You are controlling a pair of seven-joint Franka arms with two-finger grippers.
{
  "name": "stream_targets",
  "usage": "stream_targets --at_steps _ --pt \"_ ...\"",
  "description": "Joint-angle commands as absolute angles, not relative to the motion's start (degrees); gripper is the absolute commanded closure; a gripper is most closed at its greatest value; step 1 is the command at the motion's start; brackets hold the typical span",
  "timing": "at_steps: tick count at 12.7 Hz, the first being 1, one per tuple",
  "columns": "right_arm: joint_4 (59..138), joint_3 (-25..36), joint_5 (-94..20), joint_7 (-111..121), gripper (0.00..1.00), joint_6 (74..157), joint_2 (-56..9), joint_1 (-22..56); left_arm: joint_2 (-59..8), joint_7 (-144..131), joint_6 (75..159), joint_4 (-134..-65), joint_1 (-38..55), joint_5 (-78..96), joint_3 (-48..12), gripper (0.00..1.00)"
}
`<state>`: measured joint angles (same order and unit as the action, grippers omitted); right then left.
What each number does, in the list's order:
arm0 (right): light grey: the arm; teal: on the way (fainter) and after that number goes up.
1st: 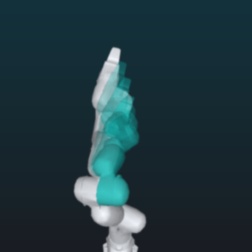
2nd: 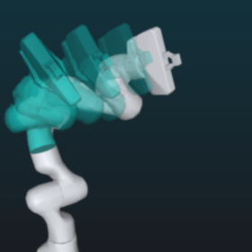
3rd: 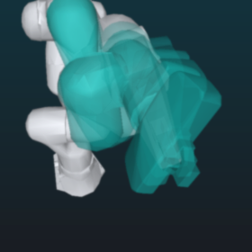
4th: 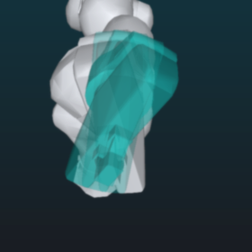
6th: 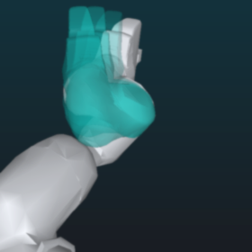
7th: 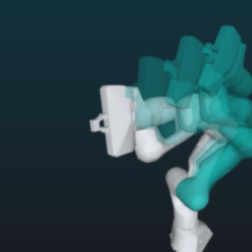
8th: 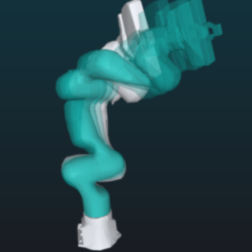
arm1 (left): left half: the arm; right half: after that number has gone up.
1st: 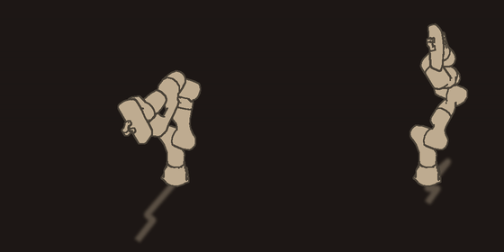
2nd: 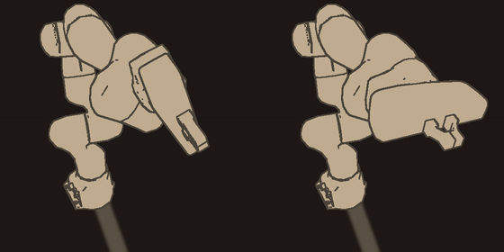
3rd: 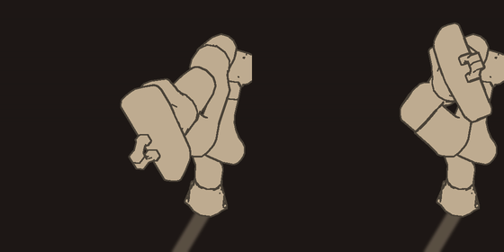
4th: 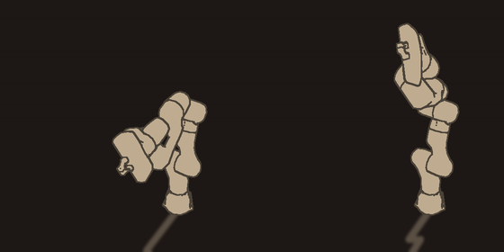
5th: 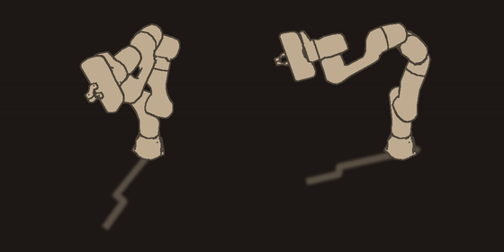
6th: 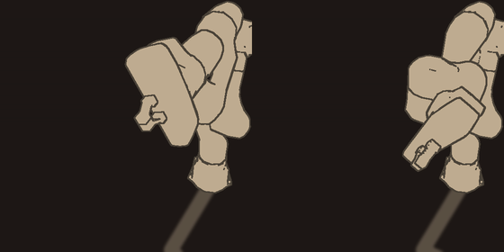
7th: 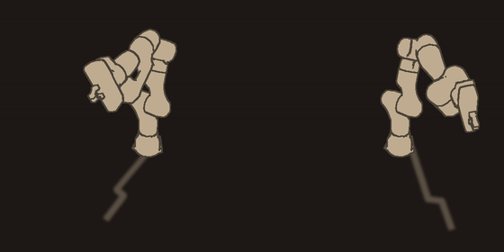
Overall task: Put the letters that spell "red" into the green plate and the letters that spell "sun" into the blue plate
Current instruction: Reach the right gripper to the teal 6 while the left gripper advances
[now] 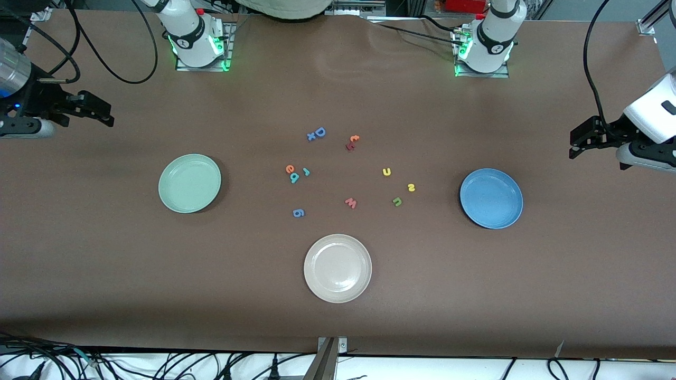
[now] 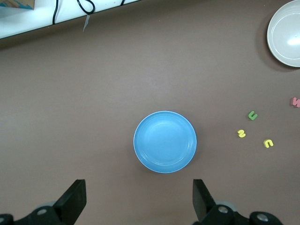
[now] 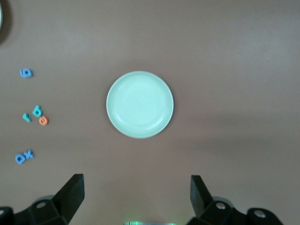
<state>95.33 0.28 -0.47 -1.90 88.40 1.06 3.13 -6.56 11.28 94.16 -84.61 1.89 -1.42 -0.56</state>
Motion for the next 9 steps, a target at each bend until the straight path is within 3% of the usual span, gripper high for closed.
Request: stream_targets --at_steps 1,5,9 --pt "95.10 0.26 -0.88 -1.93 0.00 85.53 -0.43 5.70 -5.80 11.16 93.52 -84.99 2.11 0.00 -0.09 0.00" --pt "95.45 0.18 -1.49 -3.15 0.00 85.51 -4.03 12.20 -5.80 10.81 93.52 -84.90 2.28 -0.09 -0.09 0.00" --pt "95.71 0.18 -1.67 -16.41 0.00 93.23 -10.62 21.68 -5.80 11.07 93.52 -84.99 2.29 -0.09 -0.09 0.00"
